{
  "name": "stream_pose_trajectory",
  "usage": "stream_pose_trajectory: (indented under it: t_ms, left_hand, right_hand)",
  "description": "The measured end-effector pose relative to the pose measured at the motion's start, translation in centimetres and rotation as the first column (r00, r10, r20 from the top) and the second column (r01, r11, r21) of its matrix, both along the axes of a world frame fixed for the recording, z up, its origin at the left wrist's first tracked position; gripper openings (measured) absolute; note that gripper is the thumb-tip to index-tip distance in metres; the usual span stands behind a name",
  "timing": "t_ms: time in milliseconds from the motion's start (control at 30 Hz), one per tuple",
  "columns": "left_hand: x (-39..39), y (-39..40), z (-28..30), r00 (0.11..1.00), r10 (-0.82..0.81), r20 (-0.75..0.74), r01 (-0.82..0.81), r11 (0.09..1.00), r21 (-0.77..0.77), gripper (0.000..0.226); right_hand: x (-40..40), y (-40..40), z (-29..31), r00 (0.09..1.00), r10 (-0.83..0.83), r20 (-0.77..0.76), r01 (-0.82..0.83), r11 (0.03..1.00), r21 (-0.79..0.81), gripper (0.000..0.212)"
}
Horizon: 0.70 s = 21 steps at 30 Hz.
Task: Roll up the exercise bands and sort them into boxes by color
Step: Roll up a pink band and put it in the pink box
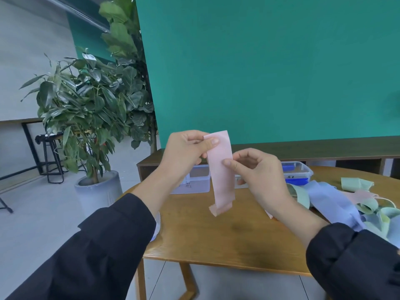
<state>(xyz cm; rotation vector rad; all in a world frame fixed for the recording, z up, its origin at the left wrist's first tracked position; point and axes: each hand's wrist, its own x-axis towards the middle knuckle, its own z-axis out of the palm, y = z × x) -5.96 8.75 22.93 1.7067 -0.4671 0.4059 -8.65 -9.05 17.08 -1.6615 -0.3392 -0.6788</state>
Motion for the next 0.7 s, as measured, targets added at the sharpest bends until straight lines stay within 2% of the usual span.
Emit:
stream_pose_trajectory:
  t_ms: [133,367,700]
  left_hand:
    - [0.06,-0.59,0.04,0.999,0.042,0.032,-0.041,0.999,-0.022,0.014]
    - [-0.03,-1.07,-0.14,0.995,0.078,0.06,-0.073,0.994,-0.084,0.012]
    - [-0.04,-1.03,-0.58,0.997,0.036,0.064,-0.031,0.996,-0.083,0.012]
  right_hand:
    - [0.14,0.4,-0.13,0.992,-0.12,0.043,0.118,0.992,0.041,0.008]
    - [0.38,0.33,0.51,0.967,-0.247,0.06,0.245,0.969,0.041,0.018]
    - [-0.02,0.31,0.33,0.993,-0.113,-0.016,0.114,0.99,0.085,0.017]
